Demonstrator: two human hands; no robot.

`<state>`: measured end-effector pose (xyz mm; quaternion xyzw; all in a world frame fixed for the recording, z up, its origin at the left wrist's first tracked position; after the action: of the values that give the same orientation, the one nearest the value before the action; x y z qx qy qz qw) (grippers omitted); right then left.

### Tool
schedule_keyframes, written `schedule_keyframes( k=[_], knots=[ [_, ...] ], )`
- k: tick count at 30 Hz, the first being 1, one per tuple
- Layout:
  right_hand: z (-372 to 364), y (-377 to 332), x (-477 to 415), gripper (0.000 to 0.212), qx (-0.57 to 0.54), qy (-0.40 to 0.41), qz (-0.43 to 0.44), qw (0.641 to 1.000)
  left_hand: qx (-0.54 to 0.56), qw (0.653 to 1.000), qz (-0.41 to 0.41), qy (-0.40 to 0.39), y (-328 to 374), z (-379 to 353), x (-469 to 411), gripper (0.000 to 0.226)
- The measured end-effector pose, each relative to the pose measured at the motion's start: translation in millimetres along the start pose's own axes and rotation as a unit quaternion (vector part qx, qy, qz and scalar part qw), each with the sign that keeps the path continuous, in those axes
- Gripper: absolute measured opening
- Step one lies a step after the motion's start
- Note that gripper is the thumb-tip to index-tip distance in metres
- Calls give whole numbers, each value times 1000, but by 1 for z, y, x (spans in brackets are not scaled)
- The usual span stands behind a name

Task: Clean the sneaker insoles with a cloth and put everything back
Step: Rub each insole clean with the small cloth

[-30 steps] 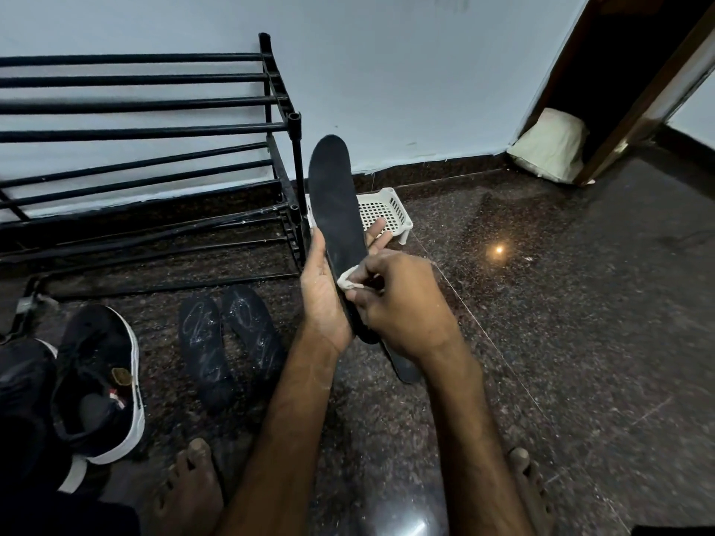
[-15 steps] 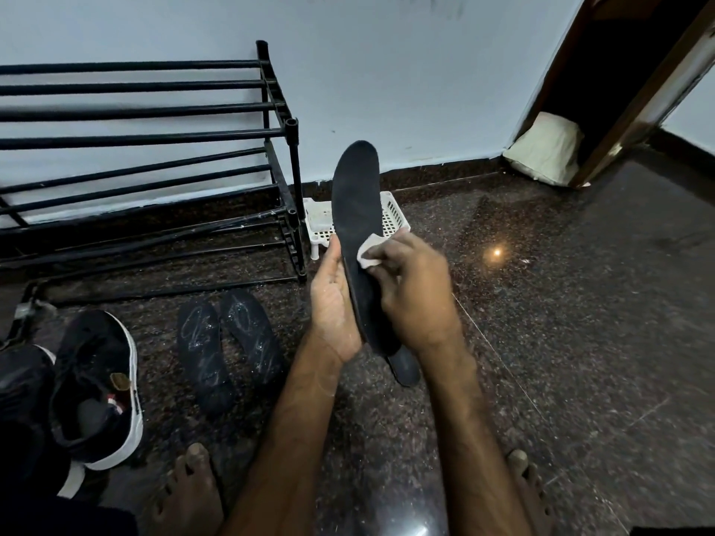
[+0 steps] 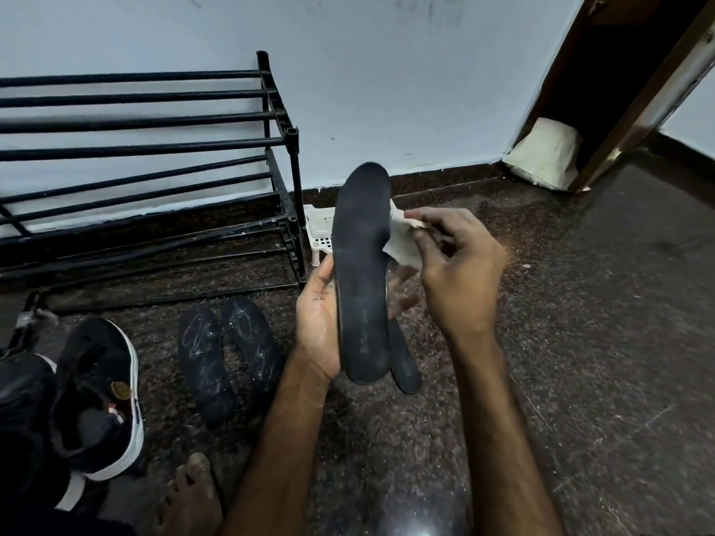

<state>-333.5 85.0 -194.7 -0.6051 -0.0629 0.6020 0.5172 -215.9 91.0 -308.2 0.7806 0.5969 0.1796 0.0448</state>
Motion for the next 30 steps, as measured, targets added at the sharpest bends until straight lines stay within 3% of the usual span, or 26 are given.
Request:
schedule_keyframes(
  k=[2, 5, 8, 10, 12, 15, 16, 17, 19, 21, 23, 27, 30],
  knots=[
    [-17, -8, 0, 17, 30, -20, 72, 997, -4, 1000, 0, 3, -2, -2, 2, 44],
    [-47, -9, 24, 20, 56, -119, 128, 983, -34, 999, -21, 15, 2, 6, -3, 50],
    [-53, -5, 43, 20, 1, -163, 98, 982, -35, 998, -18, 42, 4, 20, -10, 65],
    [-56, -2, 53, 19, -36, -262, 40, 964, -22, 998, -11, 49, 5, 29, -13, 71],
    [-54, 3, 63, 16, -49, -398, -53, 914, 2, 999, 3, 50, 8, 34, -17, 70],
    [-31, 5, 80, 15, -76, -564, -168, 805, 18, 999, 0, 43, 14, 41, -18, 67],
    [-22, 5, 77, 14, -90, -566, -191, 797, 19, 999, -3, 48, 16, 42, -19, 67],
    [-15, 7, 69, 14, -103, -535, -203, 813, 24, 999, 0, 47, 17, 44, -20, 68],
    [-7, 17, 41, 14, -111, -389, -199, 893, 29, 999, 7, 42, 17, 43, -20, 69],
    [-2, 21, 18, 15, -66, -217, -118, 967, 44, 999, 7, 29, 13, 41, -19, 67],
    [-11, 14, 15, 19, -9, -139, -19, 990, 45, 998, 3, 37, 8, 38, -18, 63],
    [-47, 12, 56, 21, 0, -252, 25, 968, 50, 998, 10, 48, 10, 34, -24, 74],
    [-56, 17, 78, 21, -18, -356, -49, 933, 35, 995, -32, 93, 19, 49, -27, 73]
  ],
)
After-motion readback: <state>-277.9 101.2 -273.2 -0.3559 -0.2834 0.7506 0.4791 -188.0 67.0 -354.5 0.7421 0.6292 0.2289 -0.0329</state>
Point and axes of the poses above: each hand's wrist, its own x-axis away from the middle knuckle, its own z-axis out of the back of the hand, y = z × x, the point moved 6 cm from there along -x, towards the middle knuckle, and after that the axes turned 12 degrees about y, right-handed, at the moved point
